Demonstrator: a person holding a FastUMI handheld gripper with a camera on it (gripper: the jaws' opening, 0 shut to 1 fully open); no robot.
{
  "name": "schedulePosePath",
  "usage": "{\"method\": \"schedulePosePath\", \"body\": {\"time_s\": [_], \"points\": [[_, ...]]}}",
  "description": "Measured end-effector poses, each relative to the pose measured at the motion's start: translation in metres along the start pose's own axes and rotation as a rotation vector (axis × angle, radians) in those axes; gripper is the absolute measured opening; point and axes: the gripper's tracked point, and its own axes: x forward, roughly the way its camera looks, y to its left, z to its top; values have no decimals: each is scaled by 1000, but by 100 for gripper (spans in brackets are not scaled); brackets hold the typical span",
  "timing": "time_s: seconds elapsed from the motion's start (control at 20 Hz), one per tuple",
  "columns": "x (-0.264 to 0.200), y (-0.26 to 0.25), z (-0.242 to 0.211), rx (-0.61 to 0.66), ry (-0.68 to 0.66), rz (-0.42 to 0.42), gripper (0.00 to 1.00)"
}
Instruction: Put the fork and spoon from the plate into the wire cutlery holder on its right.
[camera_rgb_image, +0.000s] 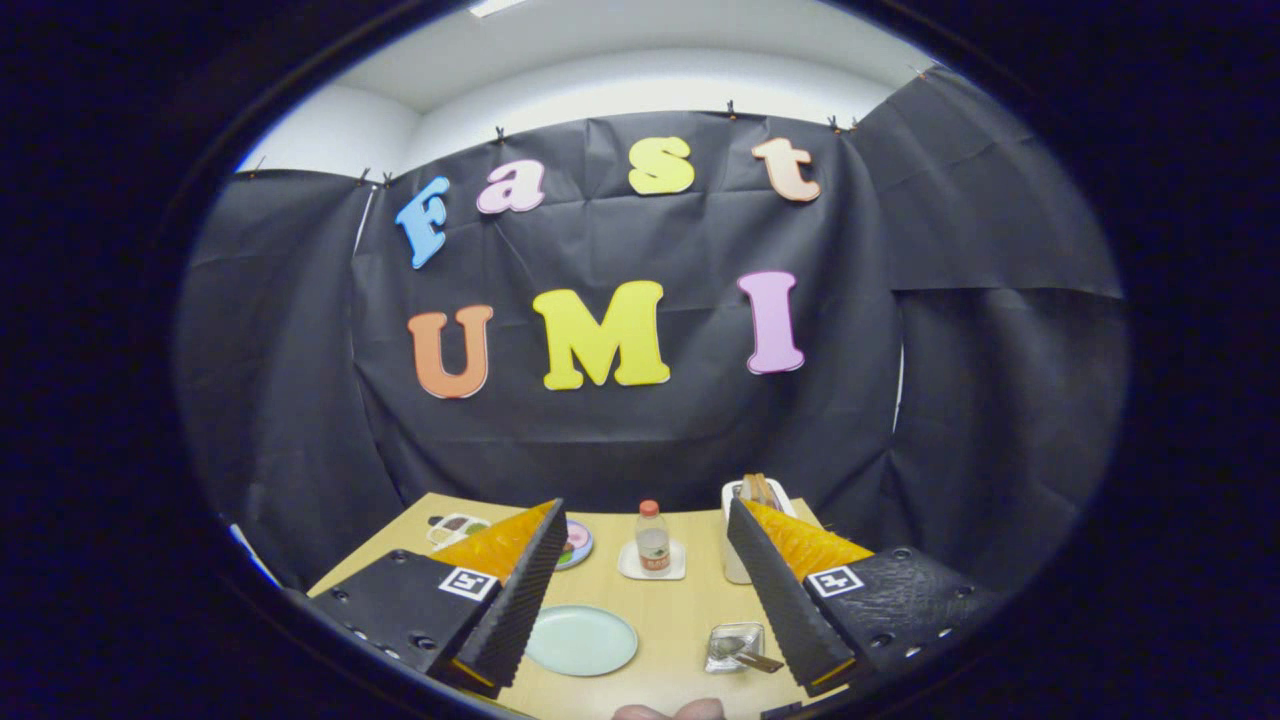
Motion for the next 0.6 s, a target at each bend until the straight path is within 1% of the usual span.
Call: {"method": "schedulePosePath", "body": {"time_s": [0.1, 0.35, 0.6], "points": [[-4, -1, -5, -11, -9, -21, 96], [8, -7, -20, 20, 46, -51, 96], [5, -25, -15, 23, 36, -76, 96]]}}
